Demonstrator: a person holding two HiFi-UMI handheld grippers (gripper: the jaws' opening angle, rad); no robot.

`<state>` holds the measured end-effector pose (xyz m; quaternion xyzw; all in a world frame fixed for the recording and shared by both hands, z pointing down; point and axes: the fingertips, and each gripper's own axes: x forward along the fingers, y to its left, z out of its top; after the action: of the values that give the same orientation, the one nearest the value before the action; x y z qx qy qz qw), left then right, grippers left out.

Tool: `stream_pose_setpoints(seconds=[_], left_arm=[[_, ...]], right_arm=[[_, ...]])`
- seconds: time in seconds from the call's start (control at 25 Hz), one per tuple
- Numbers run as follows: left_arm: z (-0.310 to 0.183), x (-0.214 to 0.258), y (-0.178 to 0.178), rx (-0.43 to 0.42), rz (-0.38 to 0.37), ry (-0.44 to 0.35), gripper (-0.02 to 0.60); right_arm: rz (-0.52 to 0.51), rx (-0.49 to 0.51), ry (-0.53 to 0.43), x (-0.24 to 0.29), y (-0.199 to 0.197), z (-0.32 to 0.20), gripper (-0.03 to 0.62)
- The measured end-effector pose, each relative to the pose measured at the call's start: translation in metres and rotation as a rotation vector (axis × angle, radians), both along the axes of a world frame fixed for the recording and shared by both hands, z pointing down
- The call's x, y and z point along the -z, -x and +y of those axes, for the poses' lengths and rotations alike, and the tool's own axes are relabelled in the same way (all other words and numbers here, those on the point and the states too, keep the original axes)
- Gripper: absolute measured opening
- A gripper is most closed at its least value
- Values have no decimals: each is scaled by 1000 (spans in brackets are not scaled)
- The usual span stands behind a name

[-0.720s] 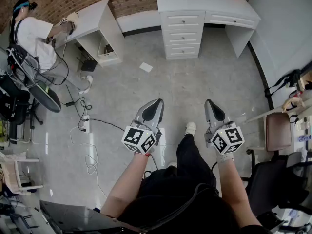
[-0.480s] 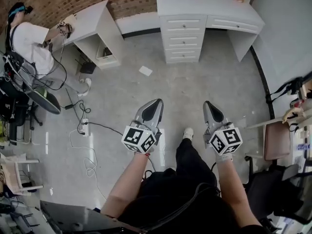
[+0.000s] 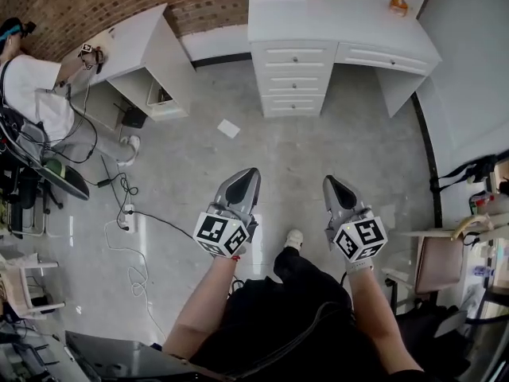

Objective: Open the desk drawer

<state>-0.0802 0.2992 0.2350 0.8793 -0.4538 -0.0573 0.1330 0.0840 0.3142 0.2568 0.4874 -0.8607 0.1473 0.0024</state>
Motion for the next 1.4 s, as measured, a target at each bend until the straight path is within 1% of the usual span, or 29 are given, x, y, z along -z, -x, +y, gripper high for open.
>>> stream_pose_setpoints(seconds=[0.16,0.28,0.4,0.56,0.72,0.96,1.16,1.4], left_arm=[[-32,-7,-13,10,-7,7,3],[-51,-10,-19,12,-9,12,3],[-67,-15,-21,14,1,29,3],[-86,-22,-19,25,-4,48,3],[-116,-32,-16,21,3,67,3],[-176,-34,-28,-26,14,64,3],[-231,-32,-35,-72,22,61,3],[-284,-44,-38,-117,25,74,3]], right_arm=[[2,17,-1,-9,-13,-32,2],[-9,26,2,-13,-16,-52,2],[-30,40,5,-17,-13,-70,2],[-58,43,14,-25,-12,-96,2],[-65,45,18,-32,-7,-128,2],[-81,58,-2,-23,3,-187,2],[-57,70,-5,-19,12,-238,2],[-54,40,10,-31,13,-290,2]])
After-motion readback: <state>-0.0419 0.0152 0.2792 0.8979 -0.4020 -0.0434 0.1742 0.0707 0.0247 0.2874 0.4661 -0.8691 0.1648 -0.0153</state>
